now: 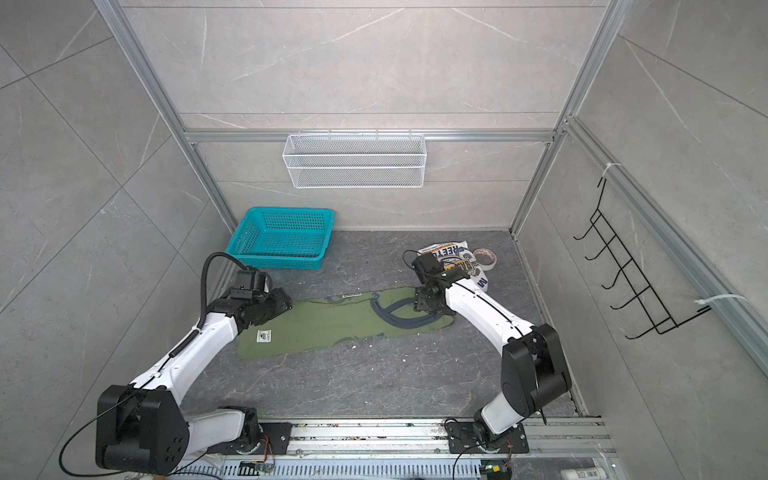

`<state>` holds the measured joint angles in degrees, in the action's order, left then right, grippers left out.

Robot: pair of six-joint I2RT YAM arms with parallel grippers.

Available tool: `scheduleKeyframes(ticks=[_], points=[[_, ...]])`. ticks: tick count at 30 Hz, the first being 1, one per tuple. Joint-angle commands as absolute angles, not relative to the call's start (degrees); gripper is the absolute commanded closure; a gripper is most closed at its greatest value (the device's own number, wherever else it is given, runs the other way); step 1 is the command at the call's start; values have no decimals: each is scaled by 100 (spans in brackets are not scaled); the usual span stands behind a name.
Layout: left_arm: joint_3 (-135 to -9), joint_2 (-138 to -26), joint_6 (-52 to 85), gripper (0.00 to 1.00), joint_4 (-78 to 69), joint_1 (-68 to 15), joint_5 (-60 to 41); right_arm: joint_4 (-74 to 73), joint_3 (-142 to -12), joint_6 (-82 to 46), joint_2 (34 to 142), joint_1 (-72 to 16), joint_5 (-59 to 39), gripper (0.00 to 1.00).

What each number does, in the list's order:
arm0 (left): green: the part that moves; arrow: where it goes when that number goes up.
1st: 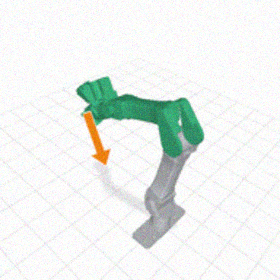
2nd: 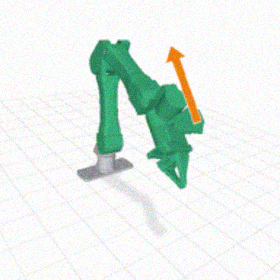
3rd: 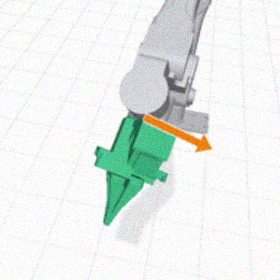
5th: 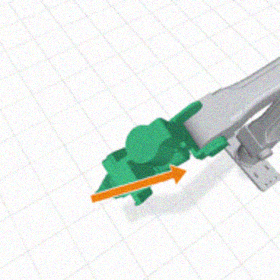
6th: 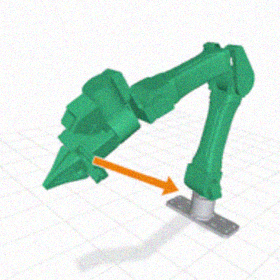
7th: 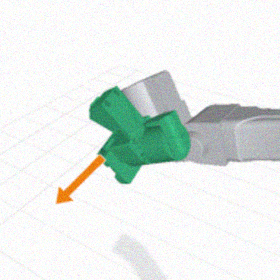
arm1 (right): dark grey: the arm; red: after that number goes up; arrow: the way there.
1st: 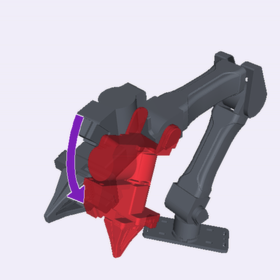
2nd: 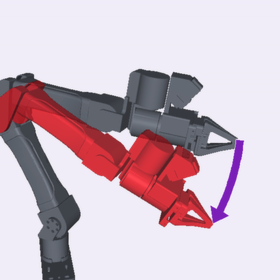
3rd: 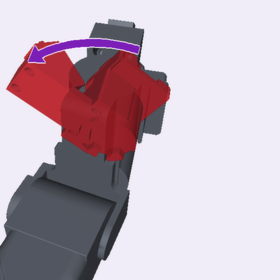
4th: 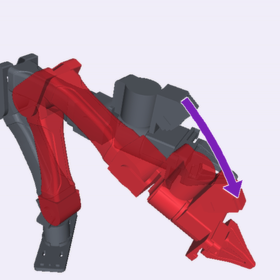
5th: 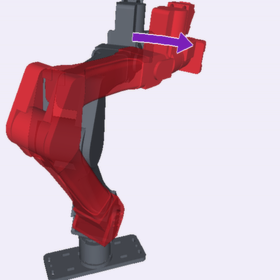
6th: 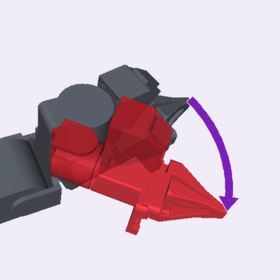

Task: Fold and stack the tank tops

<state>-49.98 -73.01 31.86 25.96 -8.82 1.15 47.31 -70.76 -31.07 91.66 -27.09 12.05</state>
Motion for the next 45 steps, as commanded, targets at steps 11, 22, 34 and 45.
scheduleKeyframes(ticks=[11, 22, 34, 45], points=[[-5541, -9215, 2496, 37, 3737, -1638, 90, 4527, -8111, -3272, 11231, -3114, 418, 25], [-4738, -9132, 3219, 37, 3826, -2853, 115, 5101, -9748, -2906, 12873, -3166, 773, 26], [-3774, -8395, 4627, 37, 3133, -4383, -232, 5706, -11935, -2156, 14212, -3571, 701, 28], [-4574, -8987, 5214, 37, 2263, -5919, -593, 6591, -14834, -1480, 15694, -3478, 1175, 27]])
